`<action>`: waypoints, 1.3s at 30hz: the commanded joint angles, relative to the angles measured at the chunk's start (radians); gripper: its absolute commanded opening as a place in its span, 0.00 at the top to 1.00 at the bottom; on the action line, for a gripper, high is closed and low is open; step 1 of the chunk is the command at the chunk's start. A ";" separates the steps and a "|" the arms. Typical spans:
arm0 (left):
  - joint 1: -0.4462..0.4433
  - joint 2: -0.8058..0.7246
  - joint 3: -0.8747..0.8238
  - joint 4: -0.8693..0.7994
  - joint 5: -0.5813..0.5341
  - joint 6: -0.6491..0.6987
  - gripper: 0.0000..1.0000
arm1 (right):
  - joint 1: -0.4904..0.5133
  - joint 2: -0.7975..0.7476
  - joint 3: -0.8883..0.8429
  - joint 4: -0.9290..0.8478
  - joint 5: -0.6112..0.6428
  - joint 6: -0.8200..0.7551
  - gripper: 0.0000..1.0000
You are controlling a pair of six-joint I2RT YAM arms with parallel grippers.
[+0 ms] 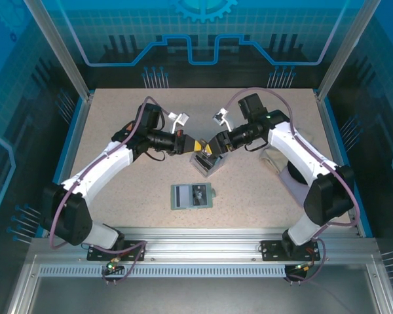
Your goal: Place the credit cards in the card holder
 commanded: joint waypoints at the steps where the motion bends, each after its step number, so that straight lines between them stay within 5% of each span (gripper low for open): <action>1: 0.007 0.012 0.042 -0.023 0.046 0.039 1.00 | 0.023 0.012 0.033 -0.051 -0.053 -0.049 0.62; 5: 0.007 0.009 0.032 -0.005 0.020 0.025 1.00 | 0.018 0.010 0.030 -0.049 -0.064 -0.051 0.81; 14: 0.015 0.001 0.019 0.025 0.028 0.012 1.00 | -0.002 -0.022 0.009 -0.035 -0.128 -0.041 0.96; 18: 0.023 0.000 0.020 0.027 0.034 0.009 0.85 | -0.002 -0.030 0.003 -0.035 -0.133 -0.036 1.00; 21: 0.033 -0.012 -0.006 0.069 0.033 -0.028 0.60 | -0.008 -0.053 -0.014 0.004 -0.130 0.004 1.00; 23: 0.047 -0.036 -0.049 0.146 0.035 -0.089 0.42 | -0.011 -0.076 -0.034 0.058 -0.140 0.063 1.00; 27: 0.060 -0.090 -0.170 0.399 0.013 -0.294 0.24 | -0.013 -0.132 -0.095 0.204 -0.105 0.218 1.00; 33: 0.053 -0.108 -0.327 0.793 -0.049 -0.602 0.21 | -0.010 -0.219 -0.232 0.487 -0.014 0.511 1.00; 39: 0.002 -0.149 -0.342 0.841 -0.091 -0.630 0.26 | 0.005 -0.249 -0.300 0.661 0.075 0.727 1.00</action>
